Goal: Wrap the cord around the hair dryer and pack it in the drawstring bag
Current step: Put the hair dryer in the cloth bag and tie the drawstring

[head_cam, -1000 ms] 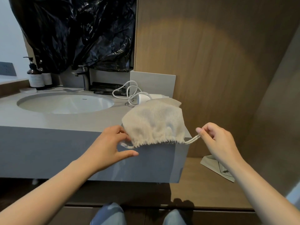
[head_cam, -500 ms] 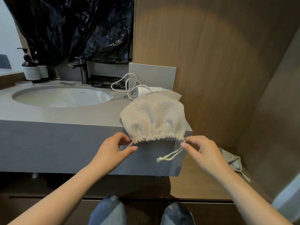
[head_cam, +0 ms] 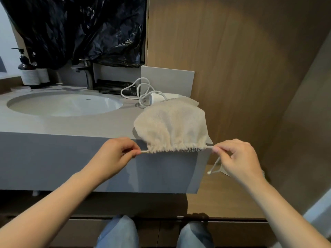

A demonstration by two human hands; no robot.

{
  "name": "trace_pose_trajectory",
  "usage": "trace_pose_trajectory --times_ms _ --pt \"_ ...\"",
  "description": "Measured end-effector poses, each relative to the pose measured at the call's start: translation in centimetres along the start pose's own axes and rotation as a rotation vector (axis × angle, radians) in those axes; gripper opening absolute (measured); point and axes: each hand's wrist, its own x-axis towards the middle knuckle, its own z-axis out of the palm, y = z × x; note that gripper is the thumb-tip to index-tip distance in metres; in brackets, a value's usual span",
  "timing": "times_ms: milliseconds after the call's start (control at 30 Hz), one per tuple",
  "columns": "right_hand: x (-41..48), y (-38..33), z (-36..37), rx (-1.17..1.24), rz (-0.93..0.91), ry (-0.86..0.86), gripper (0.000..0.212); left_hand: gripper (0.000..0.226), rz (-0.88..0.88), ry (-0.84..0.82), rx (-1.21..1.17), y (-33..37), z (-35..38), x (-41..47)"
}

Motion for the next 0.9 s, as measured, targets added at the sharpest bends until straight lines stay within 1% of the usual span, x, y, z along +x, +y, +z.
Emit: trace_pose_trajectory --times_ms 67,133,167,200,233,300,333,367,400,467,533,600,700,800,900 --pt "0.3 0.3 -0.5 0.017 0.040 0.082 0.011 0.009 0.031 0.048 0.013 -0.5 -0.9 0.3" --pt "0.5 0.5 -0.7 0.033 0.089 0.115 0.013 0.011 0.024 0.056 0.030 -0.9 -1.3 0.4" --pt "0.5 0.4 -0.7 0.042 0.118 0.091 0.014 0.017 0.018 0.050 0.039 -1.0 -1.3 0.3" --pt "0.5 0.3 -0.6 0.054 0.140 0.031 0.016 0.021 0.004 0.042 0.048 -1.0 -1.0 0.2" --pt "0.5 0.1 -0.5 0.073 0.150 -0.052 0.016 0.020 -0.011 0.027 0.042 -0.9 -0.7 0.1" --pt "0.1 -0.6 -0.4 0.095 0.114 -0.208 0.009 0.012 -0.064 -0.032 -0.013 -0.6 0.1 -0.2" --pt "-0.1 -1.0 -0.4 0.100 0.081 -0.263 0.012 0.006 -0.093 -0.070 -0.055 -0.2 0.5 -0.2" --pt "-0.4 -1.5 -0.4 0.112 0.054 -0.302 0.019 0.005 -0.115 -0.108 -0.101 0.2 0.9 -0.3" --pt "-0.6 -2.0 -0.2 0.123 0.036 -0.330 0.024 0.014 -0.131 -0.140 -0.137 0.6 1.3 -0.3" --pt "-0.9 -2.9 0.3 0.134 0.016 -0.363 0.021 0.025 -0.135 -0.161 -0.180 1.4 2.3 -0.2" --pt "-0.9 -3.5 0.8 0.163 0.020 -0.377 0.017 0.023 -0.136 -0.135 -0.160 2.2 2.9 0.1" --pt "-0.8 -3.4 1.4 0.189 0.014 -0.371 0.025 0.019 -0.153 -0.095 -0.148 2.6 3.1 0.4" --pt "-0.8 -2.9 1.6 0.235 0.007 -0.299 0.027 0.020 -0.190 -0.076 -0.186 2.8 2.9 0.7" --pt "-0.6 -2.3 1.4 0.188 -0.040 -0.196 0.033 0.015 -0.195 -0.115 -0.258 2.8 1.7 1.0" --pt "-0.1 -1.6 1.2 0.097 -0.088 -0.136 0.030 0.013 -0.137 -0.192 -0.276 2.6 0.5 1.7"
